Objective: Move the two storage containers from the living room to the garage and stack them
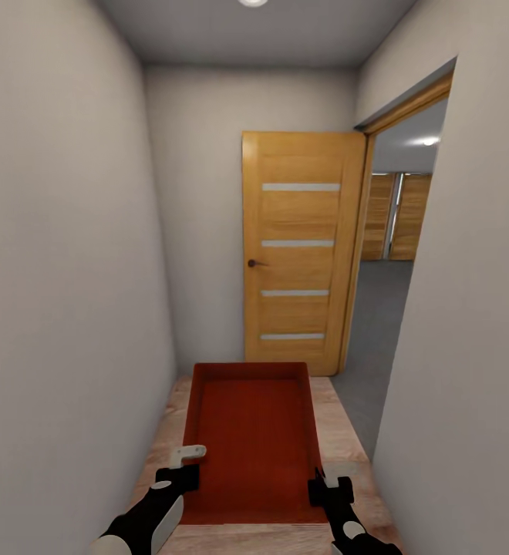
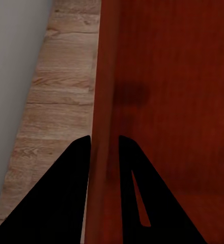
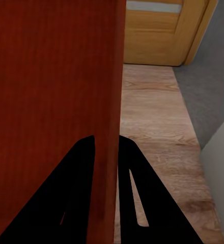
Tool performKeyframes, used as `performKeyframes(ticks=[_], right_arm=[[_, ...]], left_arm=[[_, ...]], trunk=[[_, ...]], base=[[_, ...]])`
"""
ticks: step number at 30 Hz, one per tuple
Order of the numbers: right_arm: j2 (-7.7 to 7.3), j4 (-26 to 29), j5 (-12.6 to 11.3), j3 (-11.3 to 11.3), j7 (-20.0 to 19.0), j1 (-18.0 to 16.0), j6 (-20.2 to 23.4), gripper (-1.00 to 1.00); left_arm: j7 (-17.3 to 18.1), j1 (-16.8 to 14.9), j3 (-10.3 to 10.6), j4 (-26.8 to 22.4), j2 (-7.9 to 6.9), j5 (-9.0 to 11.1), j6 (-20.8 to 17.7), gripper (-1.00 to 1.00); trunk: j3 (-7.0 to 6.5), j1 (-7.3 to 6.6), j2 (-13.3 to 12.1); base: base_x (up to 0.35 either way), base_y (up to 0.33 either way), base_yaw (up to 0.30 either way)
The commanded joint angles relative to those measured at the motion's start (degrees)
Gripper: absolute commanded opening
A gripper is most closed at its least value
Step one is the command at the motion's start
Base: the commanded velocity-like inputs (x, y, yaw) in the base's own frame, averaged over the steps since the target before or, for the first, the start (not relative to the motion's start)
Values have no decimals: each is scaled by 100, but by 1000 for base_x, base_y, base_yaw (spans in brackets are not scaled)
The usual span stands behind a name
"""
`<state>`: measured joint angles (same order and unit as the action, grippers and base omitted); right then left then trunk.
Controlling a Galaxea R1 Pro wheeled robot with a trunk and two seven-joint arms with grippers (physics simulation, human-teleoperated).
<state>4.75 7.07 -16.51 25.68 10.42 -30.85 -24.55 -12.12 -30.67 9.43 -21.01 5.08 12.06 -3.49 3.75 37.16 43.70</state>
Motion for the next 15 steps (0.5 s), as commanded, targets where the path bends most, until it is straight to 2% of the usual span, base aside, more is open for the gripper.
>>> performKeyframes(ticks=[1,15], right_arm=[[-27,5,-62,-55,383,-9,-480,-100],[-27,5,-75,-55,382,-9,-477,-100]], left_arm=[[-89,0,31,10,-56,61,-38,-100],[-81,0,41,10,-60,52,-38,-100]], trunk=[[10,5,8],[10,5,8]], base=[[322,0,0],[322,0,0]])
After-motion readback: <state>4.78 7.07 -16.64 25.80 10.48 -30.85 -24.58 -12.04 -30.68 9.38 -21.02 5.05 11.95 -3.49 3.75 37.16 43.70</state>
